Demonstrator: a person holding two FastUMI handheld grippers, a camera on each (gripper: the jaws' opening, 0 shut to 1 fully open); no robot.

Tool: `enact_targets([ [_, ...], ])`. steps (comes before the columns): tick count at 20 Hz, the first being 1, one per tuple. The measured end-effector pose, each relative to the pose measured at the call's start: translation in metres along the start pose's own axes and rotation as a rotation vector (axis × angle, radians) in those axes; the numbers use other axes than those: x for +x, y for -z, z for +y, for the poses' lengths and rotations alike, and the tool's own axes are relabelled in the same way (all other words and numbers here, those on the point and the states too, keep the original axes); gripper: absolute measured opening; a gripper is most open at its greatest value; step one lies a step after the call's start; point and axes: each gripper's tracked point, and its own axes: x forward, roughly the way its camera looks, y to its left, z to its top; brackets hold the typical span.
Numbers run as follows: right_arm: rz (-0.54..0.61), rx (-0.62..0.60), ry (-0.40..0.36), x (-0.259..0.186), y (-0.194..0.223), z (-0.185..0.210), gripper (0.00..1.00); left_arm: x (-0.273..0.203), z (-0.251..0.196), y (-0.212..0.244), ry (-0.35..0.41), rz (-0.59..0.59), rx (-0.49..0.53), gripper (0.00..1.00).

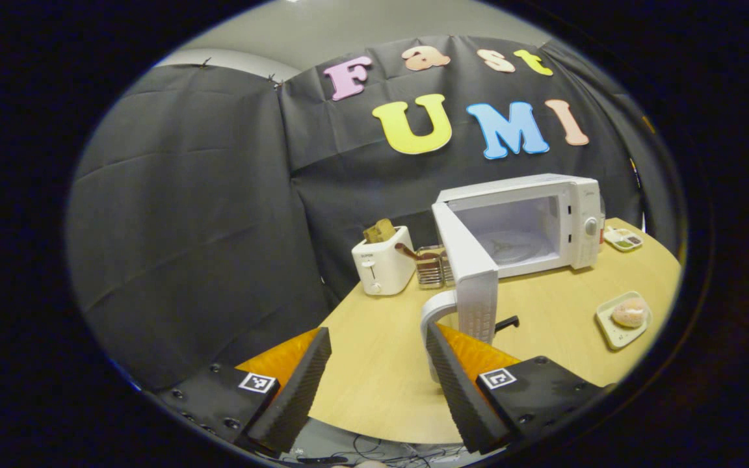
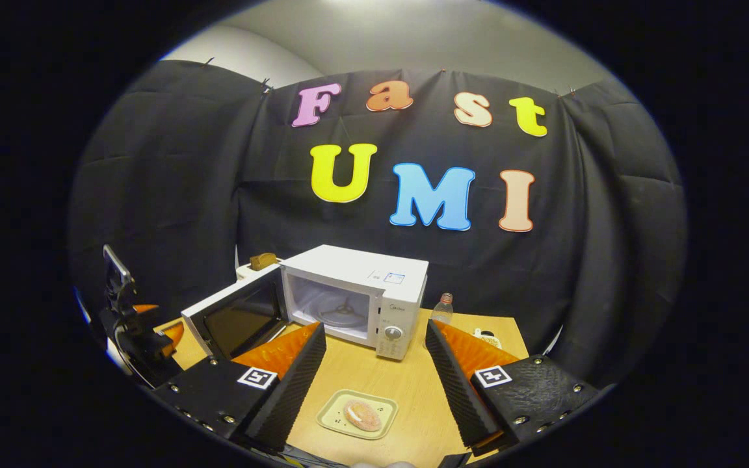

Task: Open the microwave oven with the left hand, put the food in, and close the microwave oven.

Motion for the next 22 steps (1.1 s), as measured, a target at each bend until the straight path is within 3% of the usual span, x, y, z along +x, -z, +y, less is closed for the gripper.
enact_targets([
  [4,0.086,-0.070,-0.085,0.018,0.065,0.004,0.95,-0.036,-0.006,-0.027,-0.033,-0.006,-0.027,1.00],
  [10,0.272,-0.186,-0.223,0.038,0.198,0.018,0.95,-0.080,-0.035,-0.096,-0.032,-0.074,-0.055,0.94],
  [13,0.367,-0.212,-0.245,0.047,0.245,0.027,0.95,-0.095,-0.051,-0.140,0.004,-0.130,-0.083,0.97],
  [16,0.403,-0.270,-0.219,0.065,0.271,0.034,0.95,-0.093,-0.062,-0.175,0.061,-0.176,-0.085,0.99],
  [22,0.445,-0.293,-0.193,0.102,0.293,0.048,0.95,-0.067,-0.064,-0.206,0.124,-0.209,-0.076,1.00],
])
